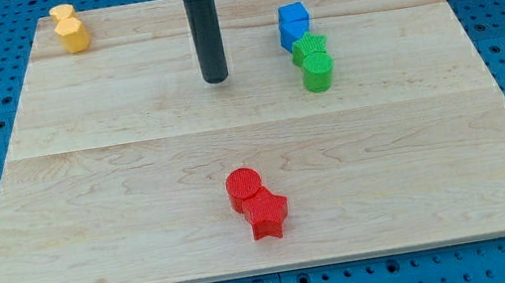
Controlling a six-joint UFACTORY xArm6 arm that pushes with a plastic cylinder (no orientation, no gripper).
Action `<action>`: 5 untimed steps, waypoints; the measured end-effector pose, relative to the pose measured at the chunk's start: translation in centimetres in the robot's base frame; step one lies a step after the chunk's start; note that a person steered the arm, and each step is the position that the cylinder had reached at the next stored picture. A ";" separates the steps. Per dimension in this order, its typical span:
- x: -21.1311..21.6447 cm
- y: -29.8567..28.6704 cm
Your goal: Push the red circle and red star down a bit
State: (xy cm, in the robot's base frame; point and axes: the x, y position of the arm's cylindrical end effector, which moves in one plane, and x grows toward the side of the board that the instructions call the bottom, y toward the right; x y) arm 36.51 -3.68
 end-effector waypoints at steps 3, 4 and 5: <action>6.5 0.0; 8.6 0.0; 11.6 0.0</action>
